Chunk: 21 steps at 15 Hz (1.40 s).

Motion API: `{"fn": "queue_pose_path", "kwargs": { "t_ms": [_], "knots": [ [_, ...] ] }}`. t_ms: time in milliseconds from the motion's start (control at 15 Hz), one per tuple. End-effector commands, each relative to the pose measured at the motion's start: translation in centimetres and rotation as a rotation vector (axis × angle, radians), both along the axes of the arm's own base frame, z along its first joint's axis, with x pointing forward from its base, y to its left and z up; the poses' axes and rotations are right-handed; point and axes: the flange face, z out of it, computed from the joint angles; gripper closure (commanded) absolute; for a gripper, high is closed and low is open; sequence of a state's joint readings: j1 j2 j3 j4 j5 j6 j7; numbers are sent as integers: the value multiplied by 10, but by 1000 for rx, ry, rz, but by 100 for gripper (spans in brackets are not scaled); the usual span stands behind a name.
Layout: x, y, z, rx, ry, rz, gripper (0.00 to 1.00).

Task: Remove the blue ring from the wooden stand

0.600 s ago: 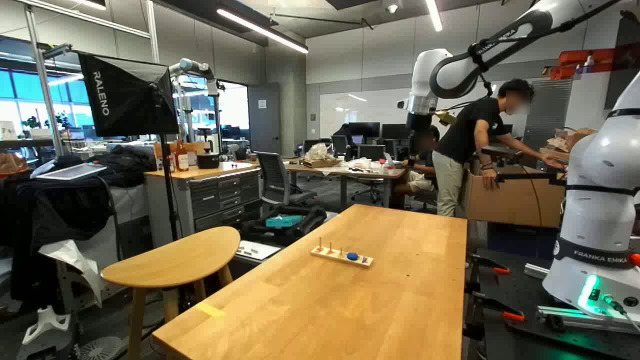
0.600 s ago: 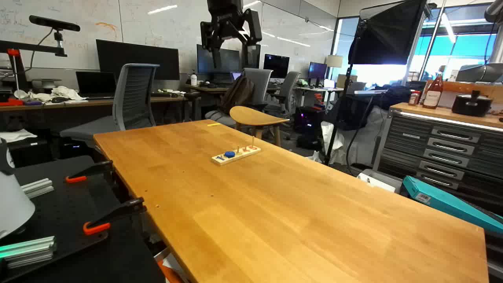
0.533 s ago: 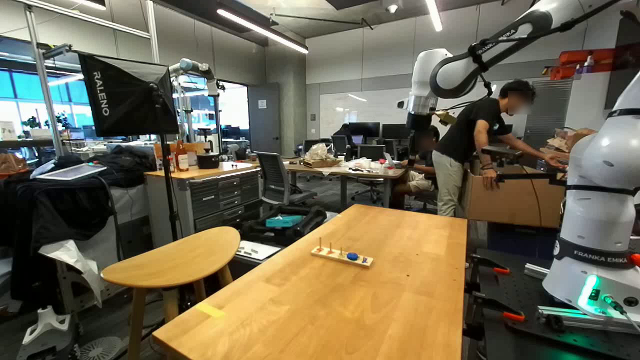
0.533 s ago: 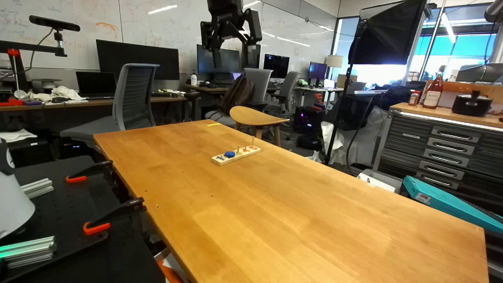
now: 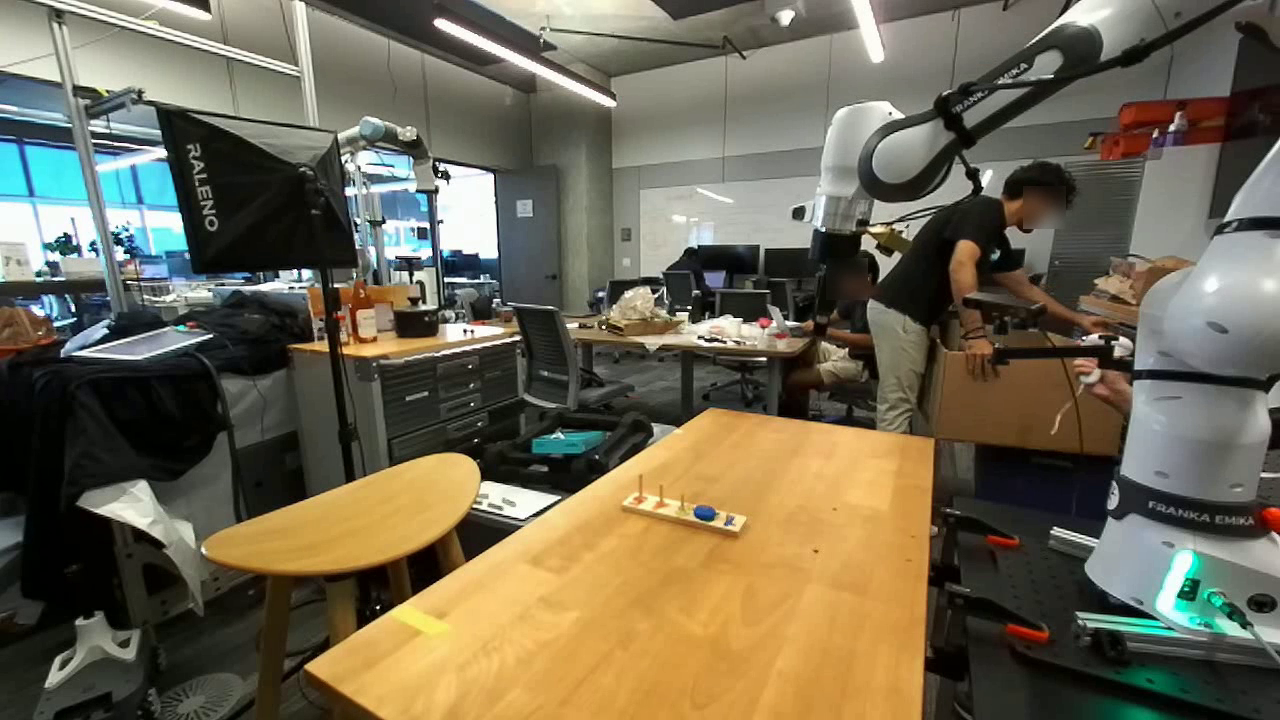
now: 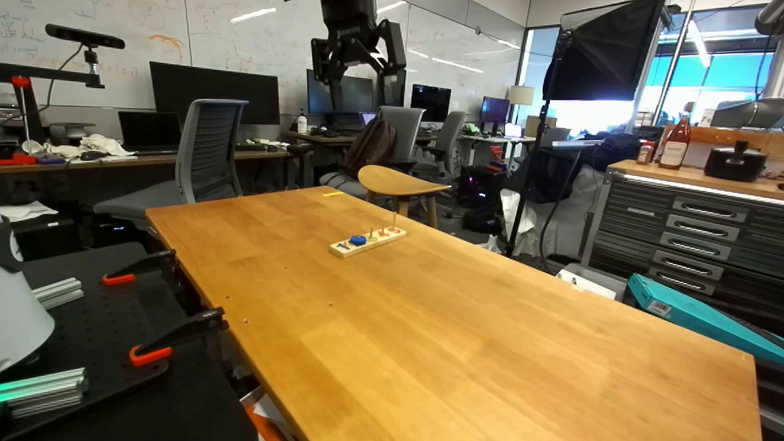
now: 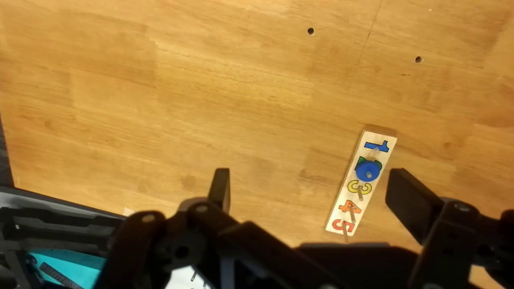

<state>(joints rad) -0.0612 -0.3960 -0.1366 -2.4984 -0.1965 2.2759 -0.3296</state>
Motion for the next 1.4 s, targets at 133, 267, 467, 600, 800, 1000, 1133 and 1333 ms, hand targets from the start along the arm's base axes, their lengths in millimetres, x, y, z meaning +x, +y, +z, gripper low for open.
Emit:
{"fn": "queue_pose_path", "kwargs": {
  "t_ms": [133,267,467,600,800,1000,1133,1333],
  "knots": [
    [45,71,-57,66,-52,6,0],
    [68,98,-84,96,-59,5,0],
    [98,122,-126,114,-62,-15,0],
    [110,129,-157,110,-47,-27,0],
    [123,135,-205,91,-16,-50,0],
    [128,146,-239,82,6,-61,0],
    [129,156,-256,77,13,-51,0],
    [131,168,-271,76,6,-45,0]
  ]
}}
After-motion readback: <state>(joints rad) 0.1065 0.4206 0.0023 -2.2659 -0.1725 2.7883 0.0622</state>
